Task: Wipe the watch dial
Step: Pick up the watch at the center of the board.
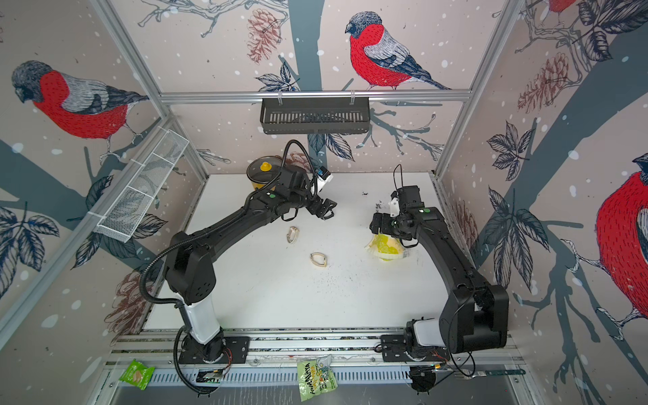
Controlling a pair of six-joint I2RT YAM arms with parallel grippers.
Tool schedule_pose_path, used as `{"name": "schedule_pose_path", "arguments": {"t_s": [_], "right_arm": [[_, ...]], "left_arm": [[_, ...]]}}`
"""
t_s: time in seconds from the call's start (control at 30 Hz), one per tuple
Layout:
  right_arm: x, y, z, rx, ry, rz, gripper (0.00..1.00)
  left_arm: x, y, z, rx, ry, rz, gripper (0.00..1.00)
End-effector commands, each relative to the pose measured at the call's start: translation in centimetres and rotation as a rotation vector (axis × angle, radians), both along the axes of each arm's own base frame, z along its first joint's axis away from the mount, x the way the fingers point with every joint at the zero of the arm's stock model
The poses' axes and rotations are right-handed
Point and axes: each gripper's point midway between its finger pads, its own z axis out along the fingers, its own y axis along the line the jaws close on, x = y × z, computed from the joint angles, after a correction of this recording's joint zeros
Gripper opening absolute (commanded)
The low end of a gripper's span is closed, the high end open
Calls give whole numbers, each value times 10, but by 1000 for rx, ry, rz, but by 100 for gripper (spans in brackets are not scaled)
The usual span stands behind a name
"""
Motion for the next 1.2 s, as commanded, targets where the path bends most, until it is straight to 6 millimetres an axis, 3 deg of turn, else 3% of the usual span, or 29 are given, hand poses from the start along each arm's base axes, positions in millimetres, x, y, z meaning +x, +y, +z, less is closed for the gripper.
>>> {"name": "schedule_pose_path", "arguments": {"t_s": [0.0,0.03,0.07,0.13,0.23,0.33,0.47,0.73,0.77,0.9,1.17], "right_arm": [[-4,1,6,2,1,-30,93],[-4,2,7,5,-4,-31,93],[-5,4,8,7,-6,-36,93],[-5,9,8,11,-6,-33,93],[-4,12,6,-13,-2,-43,94],[-1,12,4,-31,3,-64,94],[3,13,5,-26,0,-94,100],[1,26,14,-6,-21,-142,100],[-1,29,16,-6,-23,-145,99],[-10,35,23,0,-43,-169,100],[-20,38,34,12,-70,-205,99]], "left_arm": [[-8,7,-6,-22,104,39,67],[-8,11,-8,-24,143,62,50],[-9,13,-10,-27,171,77,42],[-15,20,-15,-46,222,101,48],[-33,29,-14,-98,246,124,85],[-47,43,-13,-144,272,172,97],[-64,59,-14,-189,283,230,98],[-95,77,-15,-256,302,197,98],[-96,79,-7,-290,300,185,98],[-97,96,-8,-373,340,186,98],[-97,104,8,-339,233,163,97]]}}
